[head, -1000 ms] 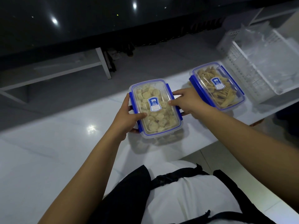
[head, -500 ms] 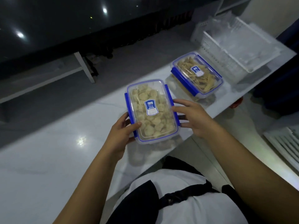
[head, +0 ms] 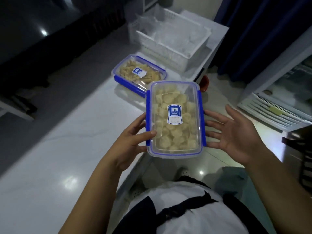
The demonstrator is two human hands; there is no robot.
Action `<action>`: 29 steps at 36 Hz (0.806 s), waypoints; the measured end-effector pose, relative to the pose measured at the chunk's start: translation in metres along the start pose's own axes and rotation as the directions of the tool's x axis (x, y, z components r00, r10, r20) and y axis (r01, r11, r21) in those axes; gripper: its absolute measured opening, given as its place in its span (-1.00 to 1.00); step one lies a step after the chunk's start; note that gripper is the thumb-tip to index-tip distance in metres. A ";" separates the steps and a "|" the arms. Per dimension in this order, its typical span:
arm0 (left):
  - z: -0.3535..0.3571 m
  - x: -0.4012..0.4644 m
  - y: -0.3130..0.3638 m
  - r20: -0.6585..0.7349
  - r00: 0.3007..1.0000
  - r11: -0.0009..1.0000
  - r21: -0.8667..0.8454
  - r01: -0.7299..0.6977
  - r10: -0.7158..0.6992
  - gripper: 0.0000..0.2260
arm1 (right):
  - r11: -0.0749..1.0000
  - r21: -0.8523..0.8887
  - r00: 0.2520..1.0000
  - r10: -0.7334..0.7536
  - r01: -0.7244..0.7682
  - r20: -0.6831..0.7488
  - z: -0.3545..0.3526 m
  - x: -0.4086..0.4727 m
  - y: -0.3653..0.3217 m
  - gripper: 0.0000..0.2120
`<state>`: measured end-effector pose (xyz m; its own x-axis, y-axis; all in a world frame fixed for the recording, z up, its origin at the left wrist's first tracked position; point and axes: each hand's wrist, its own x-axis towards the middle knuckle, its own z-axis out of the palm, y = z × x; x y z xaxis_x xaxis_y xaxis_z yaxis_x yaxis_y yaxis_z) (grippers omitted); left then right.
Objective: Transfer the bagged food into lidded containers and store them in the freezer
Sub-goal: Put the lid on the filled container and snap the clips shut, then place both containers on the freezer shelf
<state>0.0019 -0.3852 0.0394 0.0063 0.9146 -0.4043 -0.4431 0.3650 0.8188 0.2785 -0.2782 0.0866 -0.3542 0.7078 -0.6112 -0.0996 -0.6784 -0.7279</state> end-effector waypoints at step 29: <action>0.303 0.316 -0.006 0.289 0.904 0.907 0.372 0.199 -0.317 -0.32 | 0.947 0.284 0.980 -0.106 0.152 -0.171 -0.314 0.054 -0.103 -0.55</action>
<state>0.2781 -0.0462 0.0300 0.4048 0.7611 -0.5068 -0.0668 0.5774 0.8137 0.5617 -0.1085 0.0310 -0.1774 0.7987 -0.5749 -0.4123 -0.5908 -0.6935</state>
